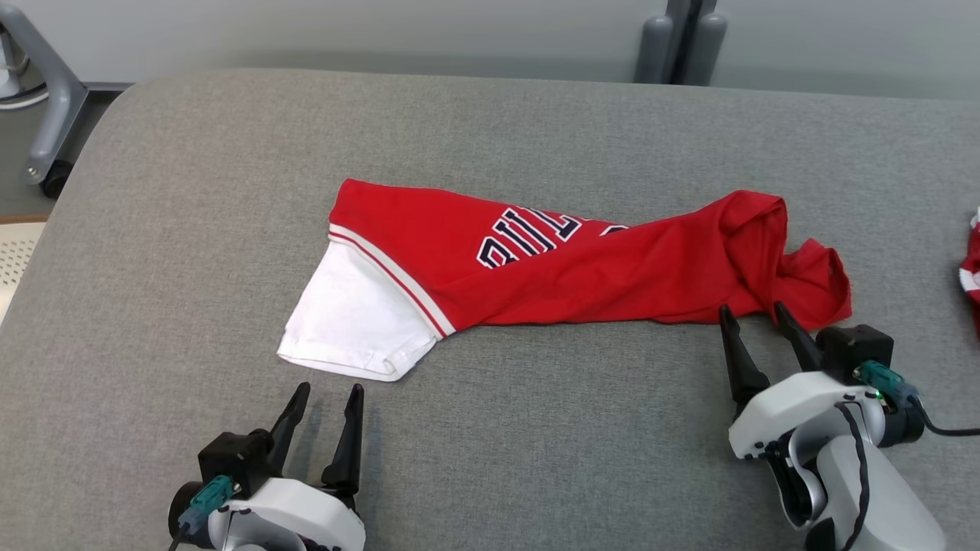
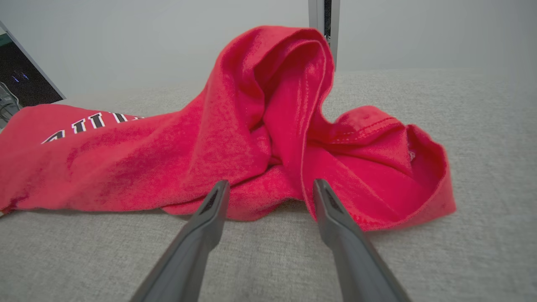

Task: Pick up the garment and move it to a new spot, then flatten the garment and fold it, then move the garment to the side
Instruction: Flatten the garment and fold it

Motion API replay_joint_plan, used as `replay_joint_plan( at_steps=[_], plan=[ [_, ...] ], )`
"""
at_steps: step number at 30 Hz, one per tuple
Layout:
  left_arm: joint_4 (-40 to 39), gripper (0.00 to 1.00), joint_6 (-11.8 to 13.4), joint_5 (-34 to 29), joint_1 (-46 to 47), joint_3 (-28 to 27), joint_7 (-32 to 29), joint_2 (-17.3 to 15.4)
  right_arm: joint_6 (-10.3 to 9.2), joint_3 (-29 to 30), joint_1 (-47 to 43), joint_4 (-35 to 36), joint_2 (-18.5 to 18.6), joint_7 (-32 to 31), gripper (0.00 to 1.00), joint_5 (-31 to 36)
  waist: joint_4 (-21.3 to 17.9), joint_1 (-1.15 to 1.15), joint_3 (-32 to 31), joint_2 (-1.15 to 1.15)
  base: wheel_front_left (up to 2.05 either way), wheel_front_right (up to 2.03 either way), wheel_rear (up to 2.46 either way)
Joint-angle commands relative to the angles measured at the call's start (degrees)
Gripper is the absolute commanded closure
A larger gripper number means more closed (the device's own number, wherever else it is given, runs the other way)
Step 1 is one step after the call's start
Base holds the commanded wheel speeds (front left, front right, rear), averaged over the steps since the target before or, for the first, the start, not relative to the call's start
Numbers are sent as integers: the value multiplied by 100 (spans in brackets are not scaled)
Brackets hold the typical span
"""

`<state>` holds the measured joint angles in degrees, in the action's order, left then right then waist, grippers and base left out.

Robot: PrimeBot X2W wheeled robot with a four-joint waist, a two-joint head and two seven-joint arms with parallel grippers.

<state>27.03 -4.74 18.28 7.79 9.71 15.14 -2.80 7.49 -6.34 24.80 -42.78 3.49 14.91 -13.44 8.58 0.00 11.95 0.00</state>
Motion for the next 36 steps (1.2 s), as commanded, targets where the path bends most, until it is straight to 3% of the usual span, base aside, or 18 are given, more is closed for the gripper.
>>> replay_joint_plan(
  at_steps=[1, 13, 15, 17, 25, 29, 36],
  plan=[
    [-6, 0, -14, 20, 88, -3, -1, -23, 0, -1, 66, 34, 27, 39, 0, -12, 43, 0, 41, 0, 0, 0, 0],
    [6, 0, 2, 90, 77, 7, -1, -22, 0, 75, 479, -188, -22, 38, 0, 308, 352, 0, 192, 0, 0, 0, 0],
    [-14, 0, 11, 114, 66, 20, -1, -22, 0, 103, 484, -232, -9, 39, 10, 439, 355, 0, 190, 0, 0, 0, 0],
    [-35, 0, 9, 100, 90, 26, -1, -23, 0, 141, 519, -194, 1, 39, 0, 561, 340, 0, 201, 0, 0, 0, 0],
    [-75, 0, 12, 98, 100, 23, -2, -23, 0, 562, 261, 509, -27, 33, 0, 740, 235, 0, 160, 0, 0, 0, 0],
    [-55, 0, 9, 103, 58, 6, -2, -23, 0, 470, 145, 832, -44, 34, 0, 831, 184, 0, 145, 0, 0, 0, 0],
    [-34, 0, 15, 160, 173, 98, -2, -24, 0, 133, 435, 298, -37, 34, 0, 933, 253, 0, 212, 0, 0, 0, 0]
  ],
)
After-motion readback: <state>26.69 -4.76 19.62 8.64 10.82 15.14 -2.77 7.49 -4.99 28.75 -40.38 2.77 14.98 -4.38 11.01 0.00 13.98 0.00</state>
